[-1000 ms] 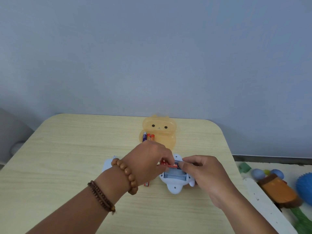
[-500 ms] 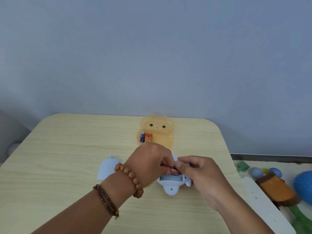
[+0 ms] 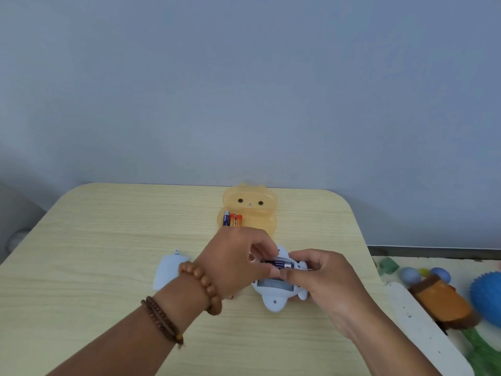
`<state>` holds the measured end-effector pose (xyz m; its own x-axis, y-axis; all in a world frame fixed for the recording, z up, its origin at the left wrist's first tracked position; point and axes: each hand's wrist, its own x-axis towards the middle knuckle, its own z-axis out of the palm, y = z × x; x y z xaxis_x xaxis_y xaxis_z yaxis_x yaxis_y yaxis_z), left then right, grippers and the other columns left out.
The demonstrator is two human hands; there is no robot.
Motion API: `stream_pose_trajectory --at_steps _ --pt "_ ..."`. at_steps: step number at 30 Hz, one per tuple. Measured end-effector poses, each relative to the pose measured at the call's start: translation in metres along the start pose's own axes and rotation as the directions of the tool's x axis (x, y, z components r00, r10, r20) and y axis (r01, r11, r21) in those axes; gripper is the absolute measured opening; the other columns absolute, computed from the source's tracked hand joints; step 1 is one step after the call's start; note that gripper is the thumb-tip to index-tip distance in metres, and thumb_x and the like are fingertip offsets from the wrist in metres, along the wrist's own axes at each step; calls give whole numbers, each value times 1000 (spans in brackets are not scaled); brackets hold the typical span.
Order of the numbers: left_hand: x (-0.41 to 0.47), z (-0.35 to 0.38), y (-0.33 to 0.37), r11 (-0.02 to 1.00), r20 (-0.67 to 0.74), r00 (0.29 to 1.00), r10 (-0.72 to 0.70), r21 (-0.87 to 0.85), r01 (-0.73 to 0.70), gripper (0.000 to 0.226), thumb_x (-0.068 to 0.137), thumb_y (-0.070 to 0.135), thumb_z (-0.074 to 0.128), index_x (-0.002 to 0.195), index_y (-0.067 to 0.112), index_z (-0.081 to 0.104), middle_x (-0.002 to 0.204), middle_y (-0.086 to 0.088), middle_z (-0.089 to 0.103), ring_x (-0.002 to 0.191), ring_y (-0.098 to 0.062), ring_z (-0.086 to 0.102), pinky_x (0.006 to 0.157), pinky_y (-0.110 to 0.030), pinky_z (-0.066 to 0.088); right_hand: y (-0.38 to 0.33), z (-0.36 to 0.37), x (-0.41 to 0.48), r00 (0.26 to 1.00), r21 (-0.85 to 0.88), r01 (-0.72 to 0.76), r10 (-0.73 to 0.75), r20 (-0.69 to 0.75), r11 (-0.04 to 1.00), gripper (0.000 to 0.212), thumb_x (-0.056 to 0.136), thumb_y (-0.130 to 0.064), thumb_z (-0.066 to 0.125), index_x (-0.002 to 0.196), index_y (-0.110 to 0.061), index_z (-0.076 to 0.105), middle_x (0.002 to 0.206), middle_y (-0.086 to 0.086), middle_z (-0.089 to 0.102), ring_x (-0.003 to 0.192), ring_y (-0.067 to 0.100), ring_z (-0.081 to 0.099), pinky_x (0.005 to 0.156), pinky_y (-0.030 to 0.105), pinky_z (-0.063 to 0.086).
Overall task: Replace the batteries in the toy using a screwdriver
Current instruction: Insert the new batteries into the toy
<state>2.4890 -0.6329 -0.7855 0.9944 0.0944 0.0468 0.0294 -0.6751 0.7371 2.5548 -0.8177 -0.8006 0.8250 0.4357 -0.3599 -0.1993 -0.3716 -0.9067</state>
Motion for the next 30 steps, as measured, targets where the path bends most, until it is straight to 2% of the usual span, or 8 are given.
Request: stream_pose_trajectory --at_steps 3,6,8,12,16,22,27,30 --pt "-4 -8 -9 981 -66 981 -184 -71 179 24 73 32 84 92 33 70 92 16 68 82 3 66 73 -18 54 0 -1 -2 1000 11 -8 8 -12 1000 15 75 -13 85 85 -24 81 81 10 79 60 20 63 62 36 52" --pt "-4 -7 -12 916 31 932 -360 -177 360 25 70 36 85 91 30 72 92 11 71 76 -3 70 74 -27 60 -1 0 -3 1000 2 6 -6 1 1000 17 76 -12 83 84 -27 81 79 10 78 57 18 60 63 37 51" --pt "-3 -5 -9 882 76 909 -409 -222 416 26 68 34 86 90 26 73 87 8 74 74 -7 72 72 -32 62 -1 0 -4 1000 -2 11 -11 -10 1000 20 76 -12 83 81 -32 81 80 13 77 58 18 61 63 36 51" --pt "-1 -1 -8 877 109 899 -424 -196 438 24 66 30 84 87 26 74 80 11 76 77 -5 72 79 -34 60 -1 -1 -3 1000 -3 0 0 3 1000 18 76 -12 83 84 -29 81 80 13 77 57 17 61 64 37 52" --pt "0 4 -6 888 73 901 -427 -156 433 21 66 30 84 84 26 73 76 12 75 72 -1 70 74 -28 59 -1 -2 -3 1000 -5 -17 17 3 1000 18 77 -12 83 89 -25 81 77 6 79 55 17 61 66 38 56" --pt "2 11 -6 905 18 909 -416 -93 416 21 67 33 83 83 29 69 77 12 72 70 1 67 68 -21 56 -4 -1 -4 1000 -33 -11 12 20 999 19 79 -11 81 85 -29 82 76 8 78 54 15 60 66 39 56" --pt "1 10 -8 899 53 905 -421 -110 425 28 65 38 84 86 29 67 79 11 73 73 -3 69 72 -31 60 -4 -1 -4 999 -37 -17 18 29 999 20 79 -12 80 85 -31 82 80 8 79 61 17 64 70 40 56" --pt "0 13 -9 902 47 909 -414 -110 416 29 64 38 84 85 29 66 80 10 73 72 -5 69 63 -29 58 -5 -1 -5 999 -44 -14 16 46 999 20 81 -13 79 86 -32 82 79 5 79 60 14 63 68 37 55"
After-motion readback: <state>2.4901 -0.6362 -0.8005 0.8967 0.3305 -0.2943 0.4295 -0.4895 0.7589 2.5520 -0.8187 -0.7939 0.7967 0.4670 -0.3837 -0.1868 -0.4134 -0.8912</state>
